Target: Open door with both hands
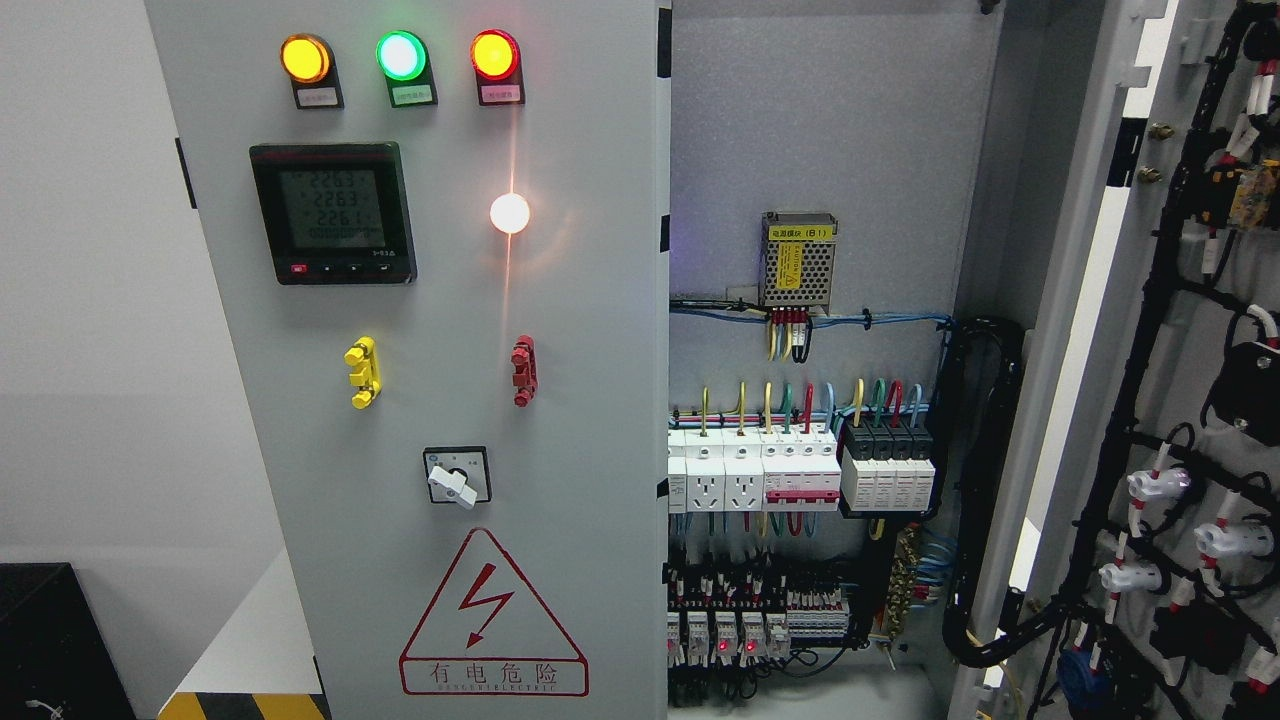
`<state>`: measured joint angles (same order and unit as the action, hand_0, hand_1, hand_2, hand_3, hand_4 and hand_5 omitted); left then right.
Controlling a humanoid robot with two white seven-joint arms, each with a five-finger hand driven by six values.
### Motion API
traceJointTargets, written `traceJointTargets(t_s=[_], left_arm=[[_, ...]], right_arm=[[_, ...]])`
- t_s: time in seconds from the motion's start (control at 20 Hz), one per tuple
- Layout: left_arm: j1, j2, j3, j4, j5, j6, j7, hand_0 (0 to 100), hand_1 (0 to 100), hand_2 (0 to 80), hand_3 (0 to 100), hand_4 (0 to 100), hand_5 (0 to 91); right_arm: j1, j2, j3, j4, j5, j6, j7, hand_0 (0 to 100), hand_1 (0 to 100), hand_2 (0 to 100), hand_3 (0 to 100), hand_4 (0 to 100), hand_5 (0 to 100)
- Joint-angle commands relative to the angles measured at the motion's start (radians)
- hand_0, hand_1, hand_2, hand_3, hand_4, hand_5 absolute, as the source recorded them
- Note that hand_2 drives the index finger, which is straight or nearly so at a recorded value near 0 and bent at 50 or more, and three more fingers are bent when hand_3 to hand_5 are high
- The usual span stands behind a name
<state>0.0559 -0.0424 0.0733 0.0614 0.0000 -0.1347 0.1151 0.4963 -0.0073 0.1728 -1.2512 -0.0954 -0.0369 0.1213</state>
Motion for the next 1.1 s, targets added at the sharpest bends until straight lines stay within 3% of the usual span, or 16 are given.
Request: traceJointTargets(t_s=[0.0,0.45,0.8,1.05], left_arm=[[-0.014,-0.042,0.002,-0.005,-0.026,0.000,-0.005,0,0,0.0,0,0,0.0],[-0.028,-0.057,0.005,-0.005,-0.025,0.000,-0.005,0,0,0.0,0,0,0.0],[-0.027,-0.057,0.006,-0.003,-0.025,0.000,-0.005,0,0,0.0,0,0,0.0],[-0.027,-0.057,0.006,-0.005,-0.025,0.000,-0.005,0,0,0.0,0,0,0.0]], right_arm=[[0.061,-0.033,0.037,-0.505,-0.001,-0.003,0.000,19,0,0,0,0,0],[0.042,-0.043,0.062,-0.681,-0.001,-0.008,-0.002,19,0,0,0,0,0],[-0.014,-0.042,0.060,-0.766,-0.001,-0.193,-0.003,19,0,0,0,0,0],[-0.062,-0.037,0.060,-0.801,-0.001,-0.213,-0.006,19,0,0,0,0,0]])
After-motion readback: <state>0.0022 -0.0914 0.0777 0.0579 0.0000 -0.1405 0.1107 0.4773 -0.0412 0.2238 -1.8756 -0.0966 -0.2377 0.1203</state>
